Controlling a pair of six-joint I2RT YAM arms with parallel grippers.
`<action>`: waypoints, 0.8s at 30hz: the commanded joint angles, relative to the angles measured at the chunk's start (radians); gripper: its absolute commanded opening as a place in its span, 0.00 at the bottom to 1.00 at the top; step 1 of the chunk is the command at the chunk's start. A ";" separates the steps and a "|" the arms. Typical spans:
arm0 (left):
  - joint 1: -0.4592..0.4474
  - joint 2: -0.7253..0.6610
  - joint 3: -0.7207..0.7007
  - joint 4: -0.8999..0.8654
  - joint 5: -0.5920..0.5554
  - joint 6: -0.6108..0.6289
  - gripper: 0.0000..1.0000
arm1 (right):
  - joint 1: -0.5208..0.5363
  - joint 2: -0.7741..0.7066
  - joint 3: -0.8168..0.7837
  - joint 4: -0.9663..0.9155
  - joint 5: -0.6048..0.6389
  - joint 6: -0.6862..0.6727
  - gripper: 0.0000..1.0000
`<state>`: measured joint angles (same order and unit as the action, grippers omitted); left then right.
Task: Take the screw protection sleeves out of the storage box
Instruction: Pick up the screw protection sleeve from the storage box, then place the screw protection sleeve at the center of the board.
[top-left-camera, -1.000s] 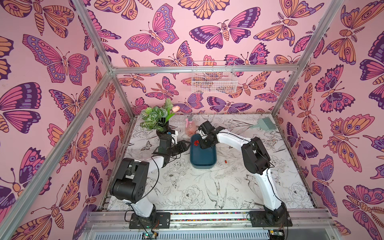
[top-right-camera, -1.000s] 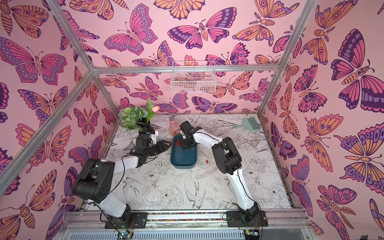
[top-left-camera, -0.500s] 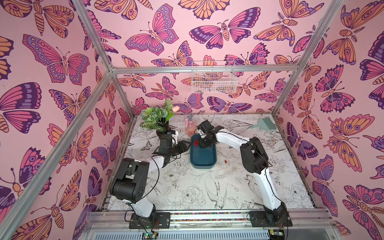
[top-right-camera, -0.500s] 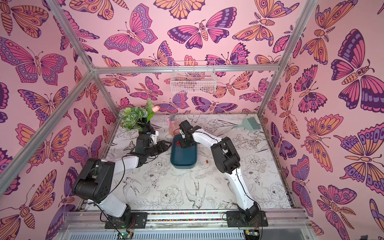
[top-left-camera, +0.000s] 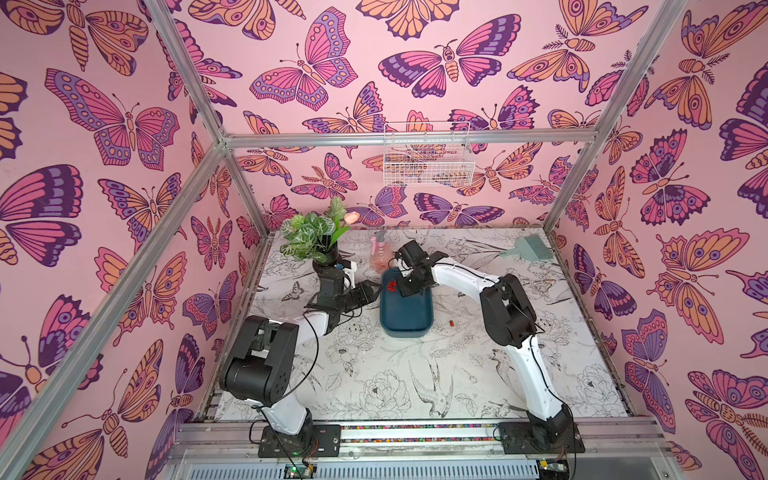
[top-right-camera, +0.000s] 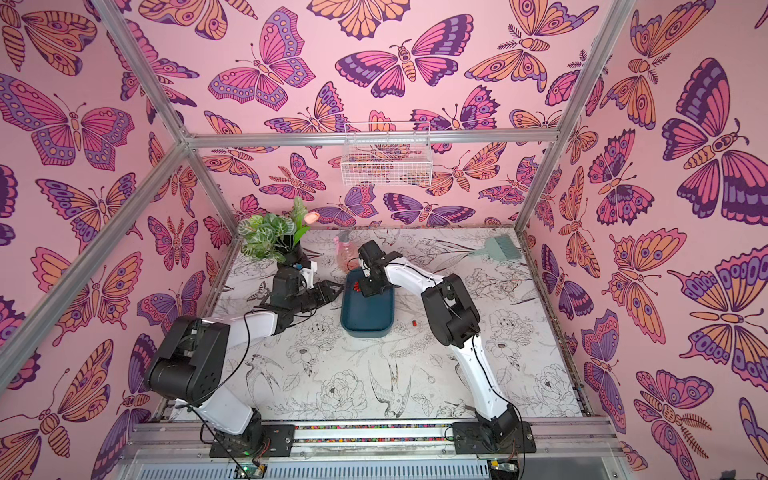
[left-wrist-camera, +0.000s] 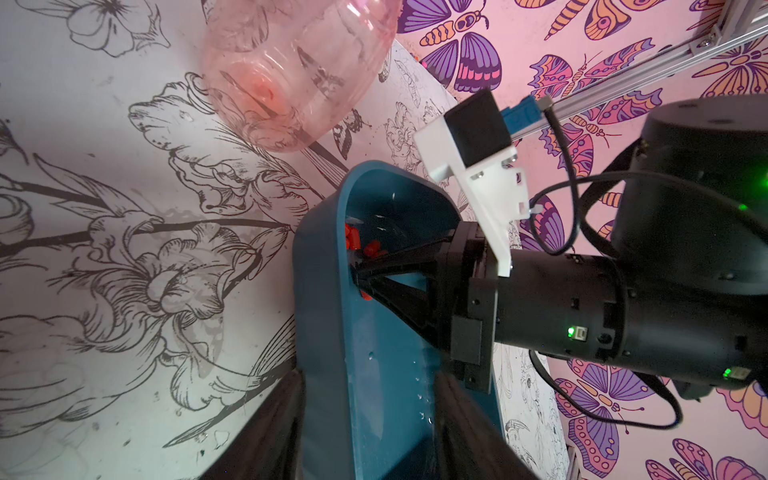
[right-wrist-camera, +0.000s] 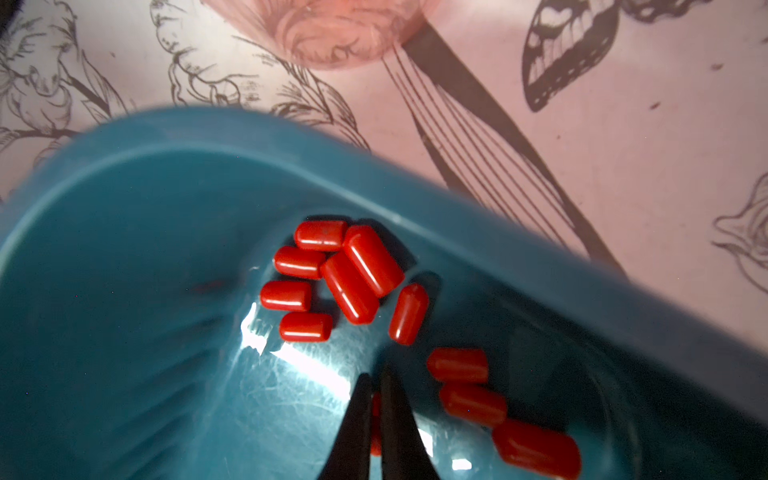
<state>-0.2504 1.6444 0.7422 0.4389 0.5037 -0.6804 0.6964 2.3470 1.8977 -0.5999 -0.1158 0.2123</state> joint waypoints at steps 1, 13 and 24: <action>-0.006 0.014 0.018 -0.016 -0.009 0.021 0.55 | 0.014 -0.078 -0.038 -0.029 -0.020 0.014 0.11; -0.007 0.011 0.016 -0.016 -0.010 0.021 0.55 | 0.009 -0.352 -0.224 -0.026 -0.035 0.034 0.11; -0.025 0.017 0.039 -0.059 -0.041 0.036 0.55 | -0.067 -0.651 -0.523 -0.039 -0.026 0.051 0.11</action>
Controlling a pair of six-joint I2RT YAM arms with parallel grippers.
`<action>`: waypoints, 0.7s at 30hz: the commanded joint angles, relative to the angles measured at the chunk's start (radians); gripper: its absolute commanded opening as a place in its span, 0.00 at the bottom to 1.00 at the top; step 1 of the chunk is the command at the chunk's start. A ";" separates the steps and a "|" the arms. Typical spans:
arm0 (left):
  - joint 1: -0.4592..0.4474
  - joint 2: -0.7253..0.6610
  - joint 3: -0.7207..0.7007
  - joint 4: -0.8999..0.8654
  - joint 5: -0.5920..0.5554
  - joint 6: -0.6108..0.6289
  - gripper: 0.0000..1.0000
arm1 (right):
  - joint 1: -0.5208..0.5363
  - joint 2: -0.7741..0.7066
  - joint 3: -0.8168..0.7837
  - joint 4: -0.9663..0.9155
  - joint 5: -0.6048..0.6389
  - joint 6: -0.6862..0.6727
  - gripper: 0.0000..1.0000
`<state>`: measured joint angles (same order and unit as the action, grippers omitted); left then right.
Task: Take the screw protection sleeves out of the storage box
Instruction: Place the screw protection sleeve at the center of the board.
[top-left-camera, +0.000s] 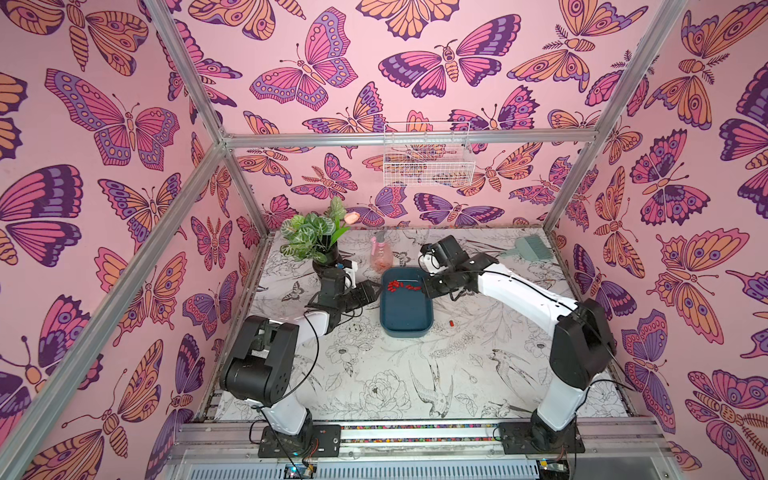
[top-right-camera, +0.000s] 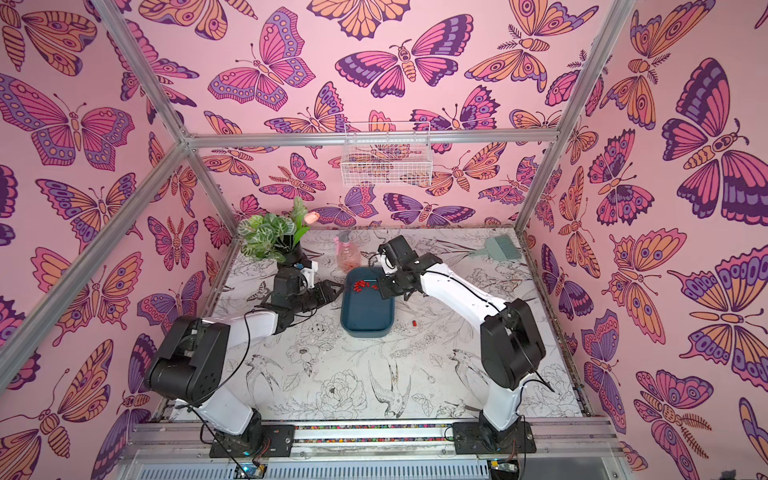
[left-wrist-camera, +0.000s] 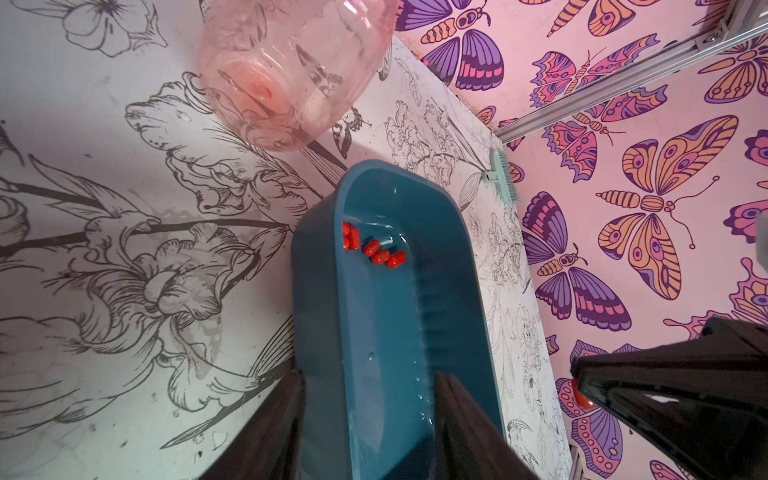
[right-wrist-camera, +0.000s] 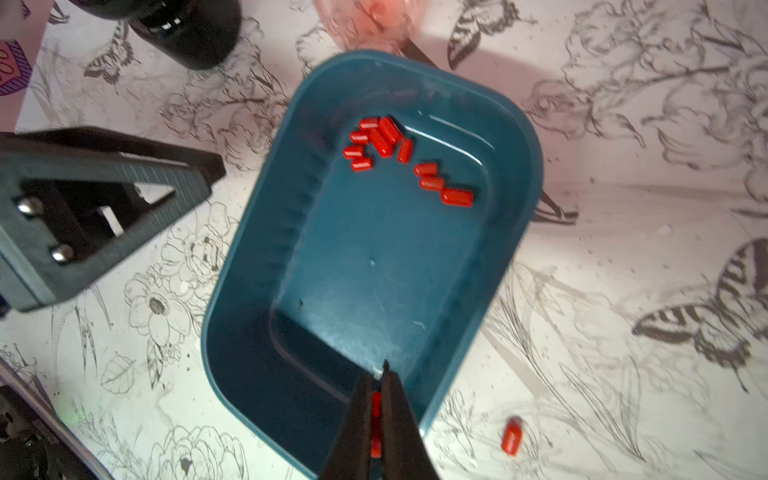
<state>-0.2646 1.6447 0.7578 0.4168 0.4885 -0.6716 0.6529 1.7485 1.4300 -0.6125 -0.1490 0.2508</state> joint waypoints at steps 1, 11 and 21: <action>-0.016 0.016 0.027 -0.045 -0.035 0.032 0.55 | -0.034 -0.076 -0.088 -0.025 0.009 0.014 0.12; -0.055 0.003 0.061 -0.142 -0.123 0.062 0.54 | -0.138 -0.170 -0.300 0.023 -0.008 0.016 0.12; -0.055 0.002 0.061 -0.150 -0.128 0.060 0.54 | -0.149 -0.155 -0.429 0.113 0.020 0.011 0.12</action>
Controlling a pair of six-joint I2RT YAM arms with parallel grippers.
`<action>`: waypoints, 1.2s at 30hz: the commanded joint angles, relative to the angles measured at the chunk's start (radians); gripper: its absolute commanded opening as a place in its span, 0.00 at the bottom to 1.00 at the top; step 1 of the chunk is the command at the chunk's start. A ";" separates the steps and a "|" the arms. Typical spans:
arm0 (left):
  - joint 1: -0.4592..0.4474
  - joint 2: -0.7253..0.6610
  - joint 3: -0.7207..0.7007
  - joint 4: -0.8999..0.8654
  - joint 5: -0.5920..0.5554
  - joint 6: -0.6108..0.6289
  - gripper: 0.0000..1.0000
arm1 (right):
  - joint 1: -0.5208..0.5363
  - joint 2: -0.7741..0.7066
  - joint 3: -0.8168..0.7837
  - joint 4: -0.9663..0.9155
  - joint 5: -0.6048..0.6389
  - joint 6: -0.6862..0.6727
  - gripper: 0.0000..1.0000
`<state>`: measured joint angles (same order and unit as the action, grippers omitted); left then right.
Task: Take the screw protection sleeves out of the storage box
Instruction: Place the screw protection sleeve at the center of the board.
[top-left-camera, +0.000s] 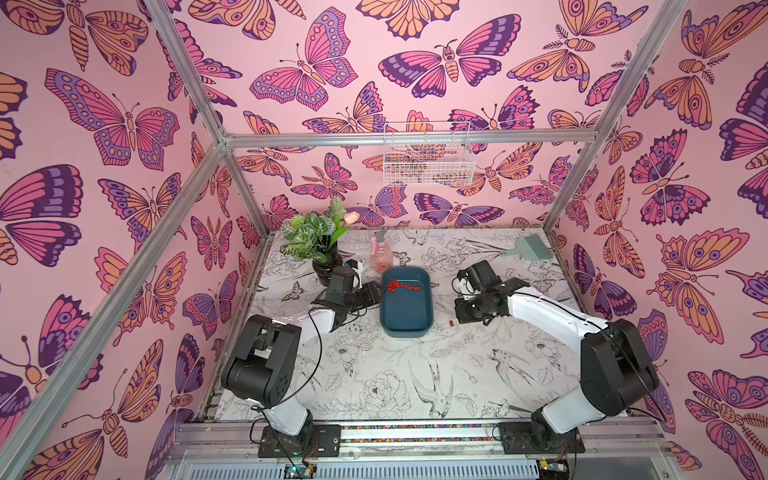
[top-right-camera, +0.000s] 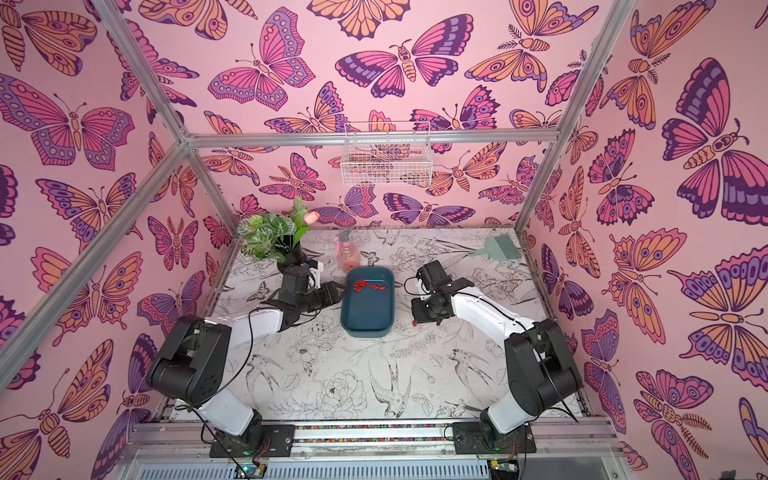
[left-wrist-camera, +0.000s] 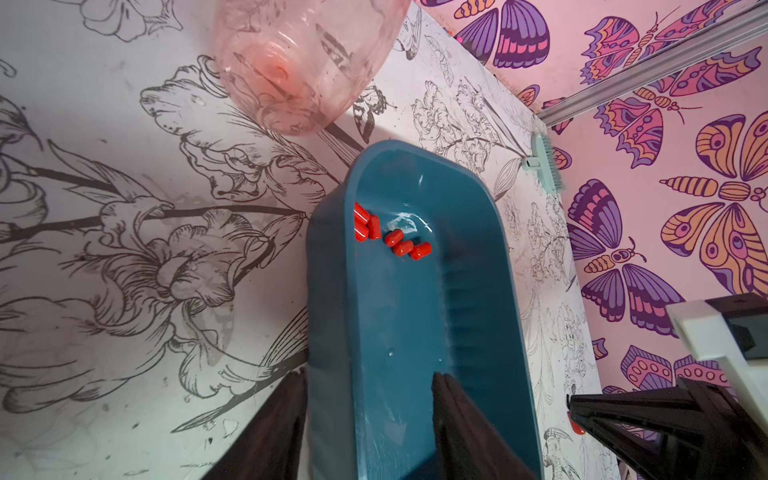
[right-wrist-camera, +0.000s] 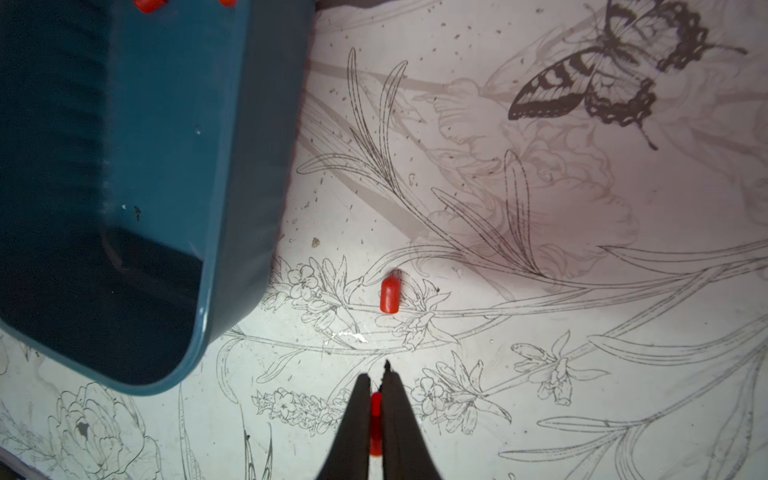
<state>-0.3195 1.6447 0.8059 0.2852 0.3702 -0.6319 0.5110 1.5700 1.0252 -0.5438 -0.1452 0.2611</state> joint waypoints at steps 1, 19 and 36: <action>0.000 0.003 0.013 -0.019 -0.011 0.019 0.54 | -0.006 0.039 -0.032 0.059 0.016 0.002 0.12; 0.000 0.010 0.021 -0.028 -0.007 0.023 0.53 | -0.030 0.170 -0.010 0.111 0.043 -0.004 0.13; -0.001 0.014 0.026 -0.028 -0.001 0.027 0.55 | -0.051 0.232 0.036 0.130 -0.004 -0.010 0.16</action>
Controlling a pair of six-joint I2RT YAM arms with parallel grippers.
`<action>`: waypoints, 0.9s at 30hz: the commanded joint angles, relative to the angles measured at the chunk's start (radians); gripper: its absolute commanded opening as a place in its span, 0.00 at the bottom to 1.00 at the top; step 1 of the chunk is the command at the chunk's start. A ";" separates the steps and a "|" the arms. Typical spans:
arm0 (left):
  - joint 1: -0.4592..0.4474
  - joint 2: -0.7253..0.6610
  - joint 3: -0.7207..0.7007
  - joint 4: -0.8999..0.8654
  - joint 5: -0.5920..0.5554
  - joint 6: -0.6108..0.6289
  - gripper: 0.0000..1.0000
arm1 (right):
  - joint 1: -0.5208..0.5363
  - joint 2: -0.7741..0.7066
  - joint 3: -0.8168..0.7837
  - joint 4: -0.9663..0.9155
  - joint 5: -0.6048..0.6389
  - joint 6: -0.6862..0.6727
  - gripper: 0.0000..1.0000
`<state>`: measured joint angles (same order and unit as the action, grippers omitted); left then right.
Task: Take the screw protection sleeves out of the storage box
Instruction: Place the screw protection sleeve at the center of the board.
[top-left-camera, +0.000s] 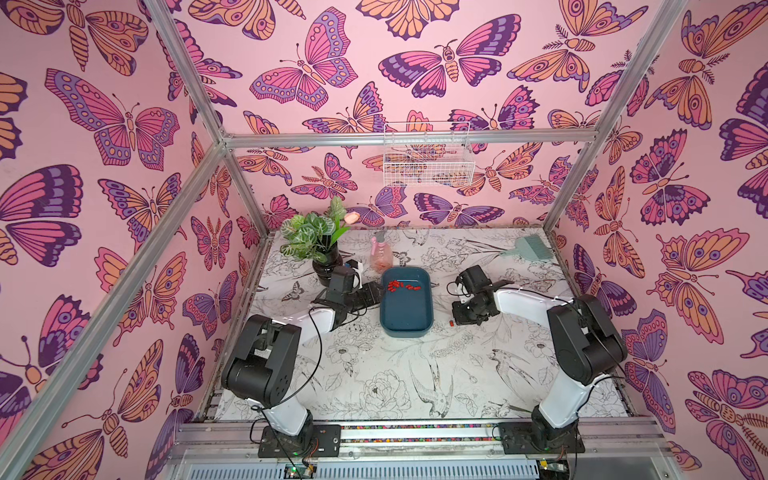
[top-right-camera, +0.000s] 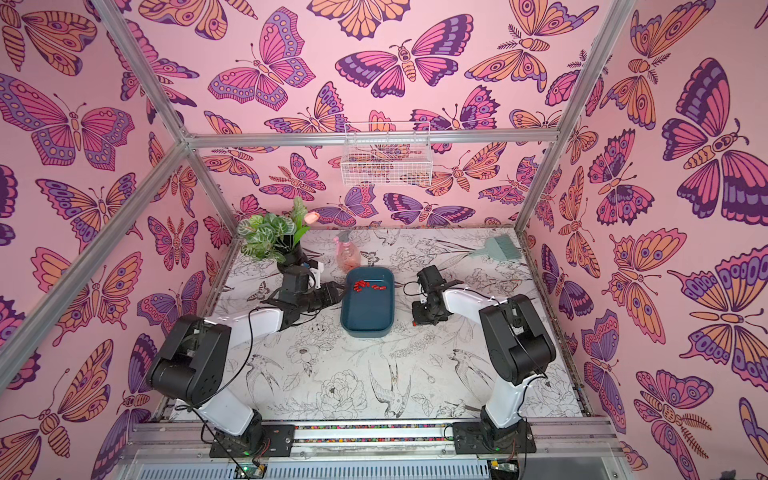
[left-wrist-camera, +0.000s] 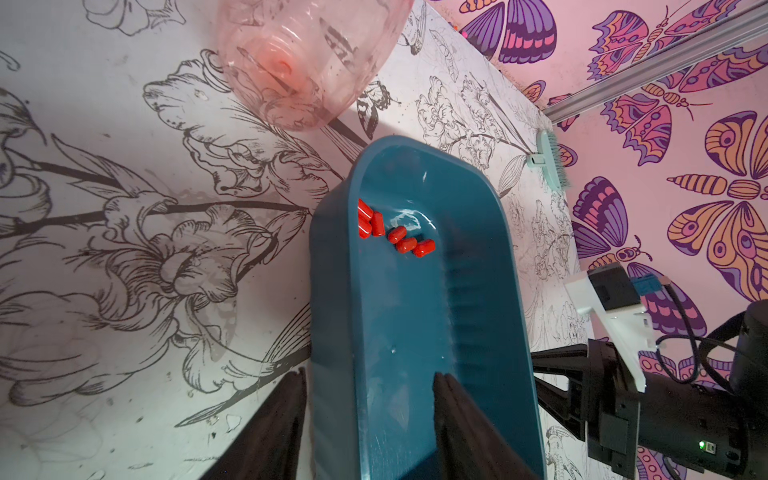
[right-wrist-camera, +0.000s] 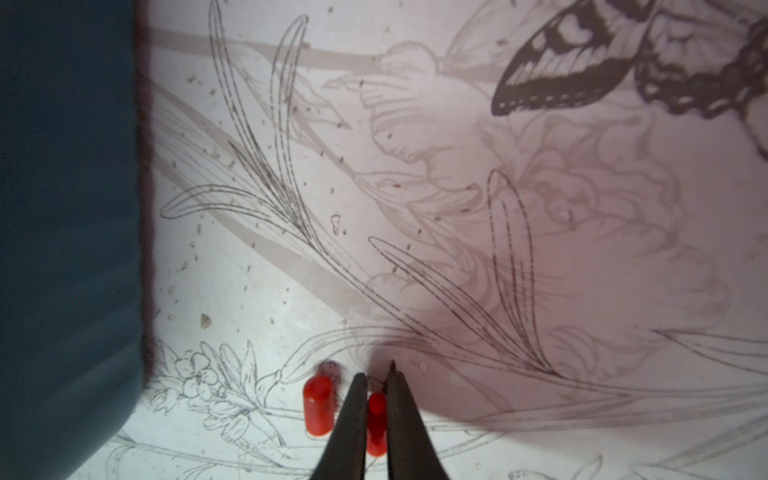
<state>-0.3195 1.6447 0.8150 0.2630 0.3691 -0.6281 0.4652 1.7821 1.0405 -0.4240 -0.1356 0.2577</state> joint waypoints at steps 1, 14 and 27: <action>-0.001 0.012 0.016 -0.007 -0.001 0.024 0.55 | -0.006 0.020 0.021 0.010 -0.016 -0.005 0.16; 0.000 0.014 0.018 -0.009 -0.001 0.022 0.55 | -0.006 -0.010 0.013 -0.015 -0.013 0.002 0.26; -0.001 0.010 0.016 -0.008 -0.004 0.023 0.55 | -0.005 -0.198 0.046 -0.100 0.024 0.013 0.33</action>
<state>-0.3195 1.6447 0.8162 0.2607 0.3691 -0.6281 0.4652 1.6302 1.0500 -0.4820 -0.1276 0.2607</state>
